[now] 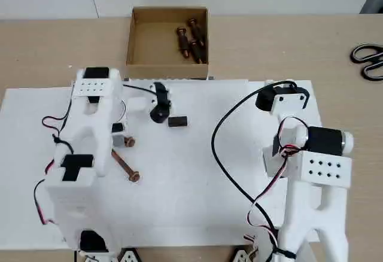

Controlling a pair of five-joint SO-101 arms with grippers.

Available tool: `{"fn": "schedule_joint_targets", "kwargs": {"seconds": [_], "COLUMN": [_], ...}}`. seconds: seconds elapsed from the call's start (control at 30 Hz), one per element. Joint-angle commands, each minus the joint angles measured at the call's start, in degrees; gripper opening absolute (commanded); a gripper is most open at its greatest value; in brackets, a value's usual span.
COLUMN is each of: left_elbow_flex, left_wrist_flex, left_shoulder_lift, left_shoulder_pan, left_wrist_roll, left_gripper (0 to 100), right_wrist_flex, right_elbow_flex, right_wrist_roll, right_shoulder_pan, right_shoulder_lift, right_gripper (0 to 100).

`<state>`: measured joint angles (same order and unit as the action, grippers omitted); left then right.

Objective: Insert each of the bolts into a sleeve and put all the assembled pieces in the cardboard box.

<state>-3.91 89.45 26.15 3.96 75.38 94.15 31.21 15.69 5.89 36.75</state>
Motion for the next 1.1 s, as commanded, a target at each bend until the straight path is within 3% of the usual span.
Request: {"fn": "schedule_joint_targets", "kwargs": {"seconds": [0.0,0.23,0.47,0.63,0.93,1.07], "left_elbow_flex": [-0.66,-0.75,-0.92,-4.26,-8.92,-8.75], "left_wrist_flex": [-2.46,-4.75,-4.4,0.35,7.38,9.14], "left_shoulder_lift": [1.23,3.78,3.69,0.53,-15.03,-22.15], "left_shoulder_pan": [-0.26,-0.7,-2.02,-3.6,-7.91,-12.13], "left_wrist_roll": [5.54,3.69,1.41,-3.08,-18.2,-31.21], "left_gripper": [12,11,1,1,1,1], "right_wrist_flex": [-0.75,-0.75,-0.66,-0.66,1.36,1.45], "right_elbow_flex": [-0.18,-0.18,-0.18,-0.18,-7.74,-11.6], "right_wrist_roll": [0.26,0.26,0.44,0.53,-0.88,-7.56], "right_shoulder_pan": [0.22,0.22,0.22,0.13,0.04,-0.31], "right_shoulder_lift": [1.45,1.45,1.45,1.98,2.15,2.15], "right_gripper": [0.4,0.4,0.4,0.4,0.4,0.4]}}
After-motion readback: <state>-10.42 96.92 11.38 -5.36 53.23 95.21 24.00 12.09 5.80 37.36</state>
